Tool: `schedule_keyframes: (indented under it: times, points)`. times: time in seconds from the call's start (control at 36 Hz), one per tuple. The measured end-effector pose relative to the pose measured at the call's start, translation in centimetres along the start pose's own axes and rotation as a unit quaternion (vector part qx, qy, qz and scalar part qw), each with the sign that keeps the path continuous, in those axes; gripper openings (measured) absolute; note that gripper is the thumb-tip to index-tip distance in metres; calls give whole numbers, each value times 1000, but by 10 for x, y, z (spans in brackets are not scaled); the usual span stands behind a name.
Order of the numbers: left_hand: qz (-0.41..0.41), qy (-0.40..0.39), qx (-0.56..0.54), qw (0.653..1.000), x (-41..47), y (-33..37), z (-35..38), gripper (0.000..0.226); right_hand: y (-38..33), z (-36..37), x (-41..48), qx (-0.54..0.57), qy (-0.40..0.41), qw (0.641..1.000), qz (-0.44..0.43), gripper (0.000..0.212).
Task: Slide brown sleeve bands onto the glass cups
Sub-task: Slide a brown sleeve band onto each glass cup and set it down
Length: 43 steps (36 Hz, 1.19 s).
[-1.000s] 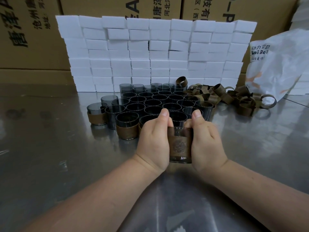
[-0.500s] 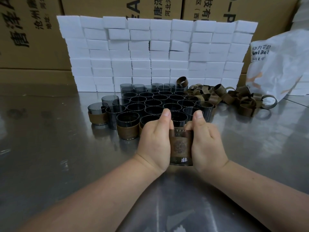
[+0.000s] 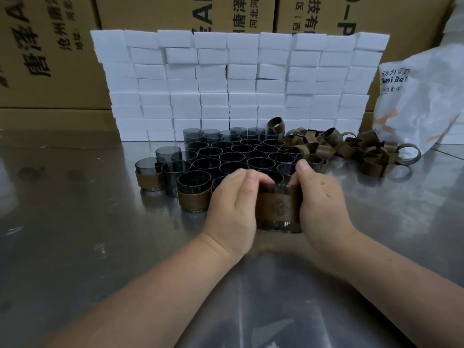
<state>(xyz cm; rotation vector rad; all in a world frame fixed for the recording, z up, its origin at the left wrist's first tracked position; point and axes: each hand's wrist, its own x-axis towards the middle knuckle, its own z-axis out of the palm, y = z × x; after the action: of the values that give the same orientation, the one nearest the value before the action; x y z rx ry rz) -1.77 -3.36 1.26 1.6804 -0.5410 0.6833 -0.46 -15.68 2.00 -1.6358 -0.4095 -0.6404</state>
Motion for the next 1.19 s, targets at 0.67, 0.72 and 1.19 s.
schedule_keyframes:
  times: [0.67, 0.72, 1.19]
  points:
    - [-107, -116, 143, 977, -1, -9, 1, 23, 49, -40, 38, -288, 73, 953, 55, 55]
    - [-112, -119, 141, 976, -1, -8, 2, 24, 47, -38, 37, -309, 52, 949, 42, 53]
    - [-130, -140, 147, 970, -4, -12, 5, 23, 37, -36, 45, -298, -12, 954, 29, 44]
